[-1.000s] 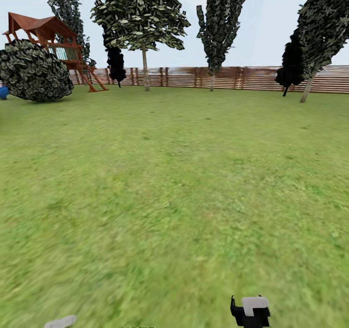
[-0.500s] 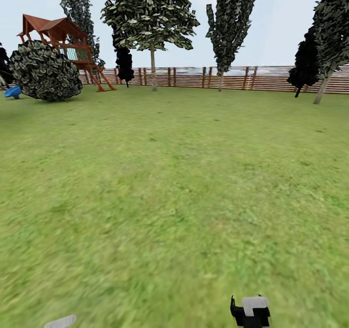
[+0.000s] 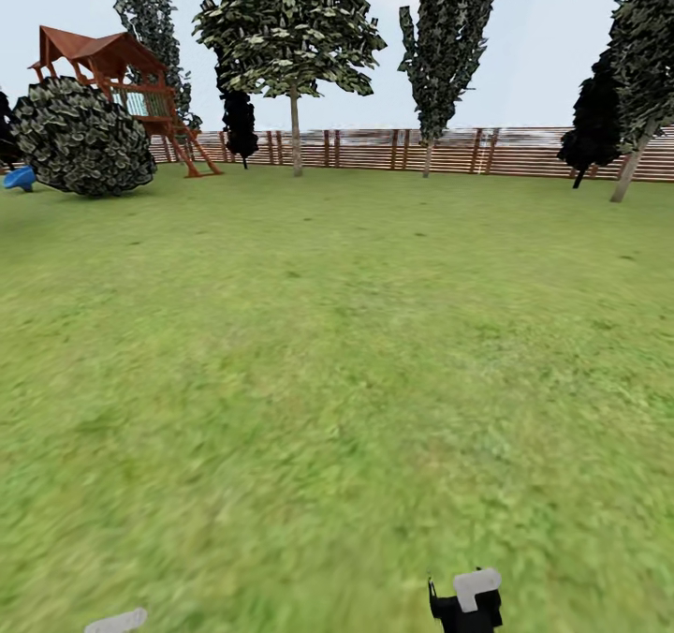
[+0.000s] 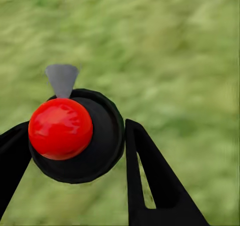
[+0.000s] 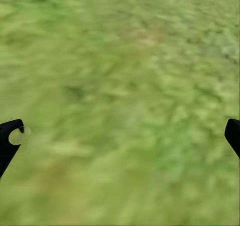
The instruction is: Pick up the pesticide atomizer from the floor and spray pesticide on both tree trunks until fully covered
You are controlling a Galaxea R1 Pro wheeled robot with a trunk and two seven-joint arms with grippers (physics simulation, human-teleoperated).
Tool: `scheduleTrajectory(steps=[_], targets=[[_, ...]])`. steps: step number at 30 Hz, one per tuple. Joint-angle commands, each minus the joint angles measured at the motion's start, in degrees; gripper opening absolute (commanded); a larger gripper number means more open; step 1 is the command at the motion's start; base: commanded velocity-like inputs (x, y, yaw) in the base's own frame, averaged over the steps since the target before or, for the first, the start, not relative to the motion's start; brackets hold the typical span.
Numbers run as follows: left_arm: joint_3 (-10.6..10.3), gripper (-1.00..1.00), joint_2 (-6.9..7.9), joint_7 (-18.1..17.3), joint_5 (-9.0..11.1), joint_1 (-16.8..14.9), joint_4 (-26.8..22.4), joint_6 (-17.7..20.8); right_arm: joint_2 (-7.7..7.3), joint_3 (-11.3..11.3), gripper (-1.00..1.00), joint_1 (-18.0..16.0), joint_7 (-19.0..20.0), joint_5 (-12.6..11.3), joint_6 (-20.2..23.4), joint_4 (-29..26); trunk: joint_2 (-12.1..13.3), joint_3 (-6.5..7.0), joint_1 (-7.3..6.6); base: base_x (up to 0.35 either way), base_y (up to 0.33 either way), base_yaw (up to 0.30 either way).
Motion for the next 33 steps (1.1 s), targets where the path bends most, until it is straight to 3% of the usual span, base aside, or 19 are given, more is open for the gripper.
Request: scheduleTrajectory(steps=[1, 8, 14, 33], targets=[[0.01, -1.0, 0.0, -0.01, -0.02, 0.0, 0.0, 0.0, 0.0, 0.0, 1.0, 0.0, -0.01, 0.0, 0.0, 0.01, 0.0, 0.0, 0.0, 0.335, 0.0, 0.0], [0.01, -1.0, -0.02, -0.06, -0.01, 0.0, 0.0, 0.0, 0.0, 0.0, 1.0, 0.0, -0.13, 0.08, 0.0, 0.03, 0.0, 0.0, 0.0, 0.302, 0.0, 0.106], [0.01, -1.0, 0.03, -0.03, 0.01, 0.0, 0.0, 0.0, 0.0, 0.0, 1.0, 0.0, -0.07, 0.09, 0.0, 0.03, 0.0, 0.0, 0.0, 0.074, 0.0, 0.223], [0.01, -1.0, 0.01, 0.01, 0.01, 0.0, 0.0, 0.0, -0.35, 0.0, 1.0, 0.17, -0.21, 0.04, 0.0, 0.73, 0.0, 0.0, 0.0, 0.326, 0.0, 0.005]])
